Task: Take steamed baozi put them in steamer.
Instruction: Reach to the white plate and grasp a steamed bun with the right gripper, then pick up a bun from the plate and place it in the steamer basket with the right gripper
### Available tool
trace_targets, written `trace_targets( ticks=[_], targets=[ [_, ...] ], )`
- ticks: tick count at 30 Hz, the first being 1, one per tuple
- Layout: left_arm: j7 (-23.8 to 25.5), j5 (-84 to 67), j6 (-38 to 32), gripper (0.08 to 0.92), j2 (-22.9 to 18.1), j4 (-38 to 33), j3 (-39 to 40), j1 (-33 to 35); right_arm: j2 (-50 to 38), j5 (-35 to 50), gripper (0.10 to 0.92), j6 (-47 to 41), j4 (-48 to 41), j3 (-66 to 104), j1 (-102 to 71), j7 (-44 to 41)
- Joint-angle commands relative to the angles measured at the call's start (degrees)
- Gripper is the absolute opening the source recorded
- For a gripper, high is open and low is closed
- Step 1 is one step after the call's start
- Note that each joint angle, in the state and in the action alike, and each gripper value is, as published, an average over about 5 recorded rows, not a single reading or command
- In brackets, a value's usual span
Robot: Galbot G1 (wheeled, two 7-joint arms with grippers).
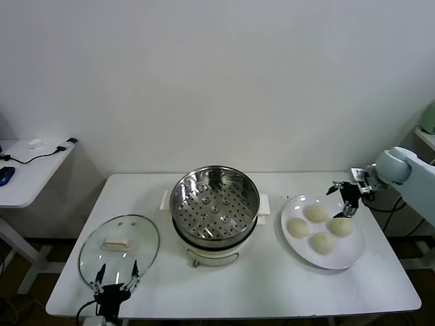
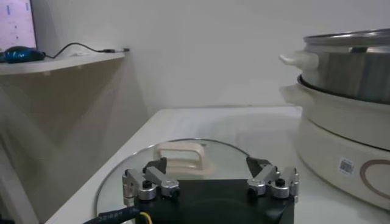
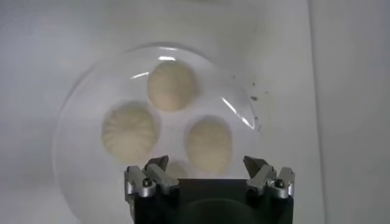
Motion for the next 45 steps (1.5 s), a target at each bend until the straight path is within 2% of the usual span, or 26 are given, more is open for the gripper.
trace_targets(
  ticks=[1,5,14,28,31,38,45],
  targets=[
    [0.0,0.0,0.0,0.823,-0.1,0.2,-0.1,0.0,7.8,-1.1,0.823,-0.7,-11.2,-5.8,3.9,-3.0],
    [0.0,0.0,-0.1,0.823,-0.5,0.3,-0.1,0.2,10.6,-0.2,0.823,-0.9,-13.7,-5.0,2.2,-2.9],
    [0.0,0.3,-0.9,0.823,-0.8,0.5,0.0,0.7,16.0,-4.0,0.823,-1.0,-21.2,-0.1,-2.2,-0.5],
    [0.0,1.1,-1.2,0.823,-0.8,0.8,0.2,1.1,19.1,-7.0,0.815,-0.8,-24.5,2.1,-3.7,0.2],
    [0.0,1.2,-1.2,0.823,-0.7,0.6,0.1,1.1,19.4,-7.4,0.765,-0.8,-24.6,2.3,-3.8,0.2],
    [0.0,1.3,-1.0,0.823,-0.8,0.0,0.0,1.2,18.2,-6.4,0.581,-0.9,-22.4,1.3,-2.6,-1.0],
    [-0.2,1.6,-1.0,0.823,-0.8,-0.2,0.1,1.4,12.8,1.5,0.552,-0.6,-12.0,-7.1,8.1,-2.9]
  ],
)
